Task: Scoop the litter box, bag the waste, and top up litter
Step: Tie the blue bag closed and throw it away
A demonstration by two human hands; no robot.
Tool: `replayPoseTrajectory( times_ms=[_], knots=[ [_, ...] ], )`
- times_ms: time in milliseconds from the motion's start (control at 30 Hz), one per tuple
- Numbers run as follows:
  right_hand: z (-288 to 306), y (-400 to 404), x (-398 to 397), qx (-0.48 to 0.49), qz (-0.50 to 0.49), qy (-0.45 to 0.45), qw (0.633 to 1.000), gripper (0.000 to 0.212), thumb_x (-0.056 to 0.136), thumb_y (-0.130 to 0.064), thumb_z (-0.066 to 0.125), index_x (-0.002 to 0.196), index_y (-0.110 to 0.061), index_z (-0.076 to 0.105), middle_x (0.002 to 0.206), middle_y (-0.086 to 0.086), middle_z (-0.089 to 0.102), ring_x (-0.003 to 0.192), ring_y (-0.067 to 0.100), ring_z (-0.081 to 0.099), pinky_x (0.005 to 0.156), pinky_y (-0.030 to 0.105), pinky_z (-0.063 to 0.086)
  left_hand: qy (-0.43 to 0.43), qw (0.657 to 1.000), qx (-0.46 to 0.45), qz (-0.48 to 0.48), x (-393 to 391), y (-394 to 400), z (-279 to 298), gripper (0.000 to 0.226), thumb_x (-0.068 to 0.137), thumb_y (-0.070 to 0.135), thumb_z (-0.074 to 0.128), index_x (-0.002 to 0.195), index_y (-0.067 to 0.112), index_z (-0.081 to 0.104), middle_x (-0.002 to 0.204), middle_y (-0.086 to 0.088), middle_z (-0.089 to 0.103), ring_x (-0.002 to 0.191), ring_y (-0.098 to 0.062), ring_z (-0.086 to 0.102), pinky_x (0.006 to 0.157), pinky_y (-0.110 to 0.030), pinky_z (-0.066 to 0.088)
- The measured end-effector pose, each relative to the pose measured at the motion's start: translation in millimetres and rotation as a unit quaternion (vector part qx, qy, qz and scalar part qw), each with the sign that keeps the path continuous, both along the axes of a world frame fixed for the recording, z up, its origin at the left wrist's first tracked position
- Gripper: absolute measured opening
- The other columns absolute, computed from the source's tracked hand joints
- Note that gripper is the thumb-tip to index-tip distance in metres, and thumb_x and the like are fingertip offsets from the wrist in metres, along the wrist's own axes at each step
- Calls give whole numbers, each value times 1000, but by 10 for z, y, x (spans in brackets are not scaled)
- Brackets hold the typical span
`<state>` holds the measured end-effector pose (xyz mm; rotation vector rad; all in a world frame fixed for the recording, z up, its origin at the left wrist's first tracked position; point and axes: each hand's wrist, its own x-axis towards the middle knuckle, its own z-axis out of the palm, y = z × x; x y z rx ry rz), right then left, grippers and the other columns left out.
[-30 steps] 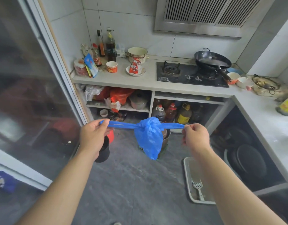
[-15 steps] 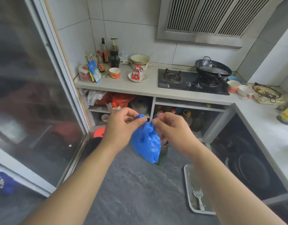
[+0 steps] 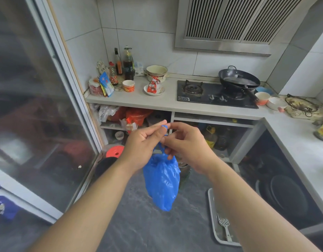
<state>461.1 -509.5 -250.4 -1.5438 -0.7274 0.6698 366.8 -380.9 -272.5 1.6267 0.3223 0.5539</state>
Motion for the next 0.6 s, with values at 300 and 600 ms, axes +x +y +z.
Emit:
replayPoseTrajectory(
  times_ms=[300,600],
  knots=[
    [-135,-49,37,31,50,105,993,12,96,-5,62,100,4,68,72,13,61,56,20,51,49,27,42,18,999,3,-43,-89,-145,-69,34,98,37,52,131,41,59,130,21,63,125,3,54,104,-18,43],
    [-61,-123,209,13,32,96,995,11,96,-5,59,89,-11,64,71,7,61,54,16,38,50,25,30,135,988,73,-14,-29,-338,-354,28,84,23,77,106,33,64,98,10,72,94,-9,69,89,-39,56]
  ],
)
